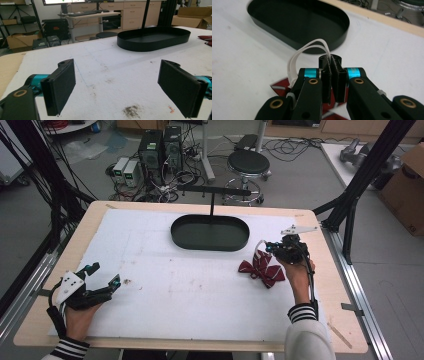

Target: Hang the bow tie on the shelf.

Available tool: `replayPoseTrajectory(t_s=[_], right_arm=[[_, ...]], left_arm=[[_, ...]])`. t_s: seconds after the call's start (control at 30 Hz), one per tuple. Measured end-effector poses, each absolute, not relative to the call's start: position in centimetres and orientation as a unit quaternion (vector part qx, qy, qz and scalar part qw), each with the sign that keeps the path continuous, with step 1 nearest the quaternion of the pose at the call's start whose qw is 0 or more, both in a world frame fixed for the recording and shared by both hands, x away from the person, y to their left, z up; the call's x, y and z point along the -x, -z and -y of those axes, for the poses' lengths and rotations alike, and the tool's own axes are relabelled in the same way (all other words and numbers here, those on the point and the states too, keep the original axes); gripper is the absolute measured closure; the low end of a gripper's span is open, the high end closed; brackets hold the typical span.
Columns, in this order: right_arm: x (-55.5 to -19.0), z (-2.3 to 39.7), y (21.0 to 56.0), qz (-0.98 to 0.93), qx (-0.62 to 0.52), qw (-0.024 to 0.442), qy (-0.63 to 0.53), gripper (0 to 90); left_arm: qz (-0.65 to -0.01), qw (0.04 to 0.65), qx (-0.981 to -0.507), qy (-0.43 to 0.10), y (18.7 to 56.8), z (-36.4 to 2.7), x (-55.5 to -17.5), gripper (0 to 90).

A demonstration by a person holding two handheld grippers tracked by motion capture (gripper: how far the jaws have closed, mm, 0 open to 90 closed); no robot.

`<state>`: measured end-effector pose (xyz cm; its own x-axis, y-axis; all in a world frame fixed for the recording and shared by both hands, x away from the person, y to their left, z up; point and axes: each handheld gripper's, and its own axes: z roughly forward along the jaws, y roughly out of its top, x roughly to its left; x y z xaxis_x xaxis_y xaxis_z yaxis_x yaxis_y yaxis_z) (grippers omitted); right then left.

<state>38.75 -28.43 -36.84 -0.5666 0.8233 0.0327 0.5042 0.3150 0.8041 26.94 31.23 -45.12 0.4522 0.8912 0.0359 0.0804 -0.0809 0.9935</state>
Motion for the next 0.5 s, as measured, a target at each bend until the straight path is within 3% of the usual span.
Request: replayPoseTrajectory(t_s=[0.5], right_arm=[[-38.6, 25.8, 33.1, -0.755, -0.390, 0.221, -0.478, 87.5]], left_arm=[[-0.380, 0.562, -0.640, -0.361, 45.1, -31.3, -26.9, 15.1]])
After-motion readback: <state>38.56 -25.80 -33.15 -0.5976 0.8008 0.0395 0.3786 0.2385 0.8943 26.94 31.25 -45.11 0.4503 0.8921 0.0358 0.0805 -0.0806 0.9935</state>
